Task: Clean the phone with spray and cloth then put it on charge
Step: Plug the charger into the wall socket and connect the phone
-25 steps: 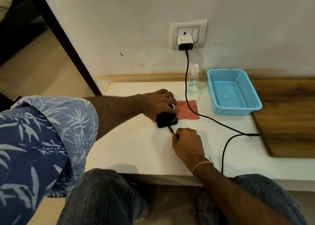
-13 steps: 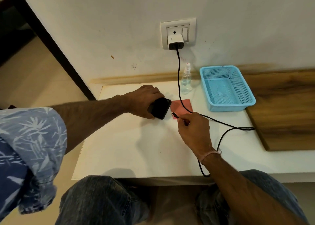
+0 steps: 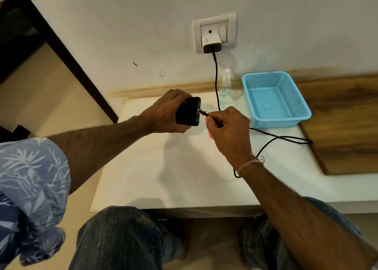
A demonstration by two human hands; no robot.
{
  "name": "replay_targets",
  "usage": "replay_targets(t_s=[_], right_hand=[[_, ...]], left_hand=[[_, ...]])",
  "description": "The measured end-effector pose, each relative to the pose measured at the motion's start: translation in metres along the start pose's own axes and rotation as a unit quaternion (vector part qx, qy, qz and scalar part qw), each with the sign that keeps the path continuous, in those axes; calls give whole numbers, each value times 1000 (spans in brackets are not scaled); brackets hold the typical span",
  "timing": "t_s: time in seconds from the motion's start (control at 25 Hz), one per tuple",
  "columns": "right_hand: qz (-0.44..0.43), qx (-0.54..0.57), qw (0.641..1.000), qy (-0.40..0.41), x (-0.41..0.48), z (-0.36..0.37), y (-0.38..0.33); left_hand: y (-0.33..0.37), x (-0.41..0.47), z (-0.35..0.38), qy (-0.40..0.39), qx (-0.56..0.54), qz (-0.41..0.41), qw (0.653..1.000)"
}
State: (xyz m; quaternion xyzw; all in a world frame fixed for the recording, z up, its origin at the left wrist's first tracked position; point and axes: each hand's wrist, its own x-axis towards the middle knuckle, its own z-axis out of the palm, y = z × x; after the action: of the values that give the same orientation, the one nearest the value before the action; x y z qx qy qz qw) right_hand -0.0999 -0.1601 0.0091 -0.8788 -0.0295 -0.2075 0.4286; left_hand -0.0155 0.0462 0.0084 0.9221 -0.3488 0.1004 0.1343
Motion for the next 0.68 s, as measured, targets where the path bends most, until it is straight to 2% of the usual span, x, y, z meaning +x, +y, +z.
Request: replay_targets(t_s=[0.68], right_hand=[[-12,-49,999,-14,15,-6,-4]], left_hand=[[4,0,1,11,-6,-16,1000]])
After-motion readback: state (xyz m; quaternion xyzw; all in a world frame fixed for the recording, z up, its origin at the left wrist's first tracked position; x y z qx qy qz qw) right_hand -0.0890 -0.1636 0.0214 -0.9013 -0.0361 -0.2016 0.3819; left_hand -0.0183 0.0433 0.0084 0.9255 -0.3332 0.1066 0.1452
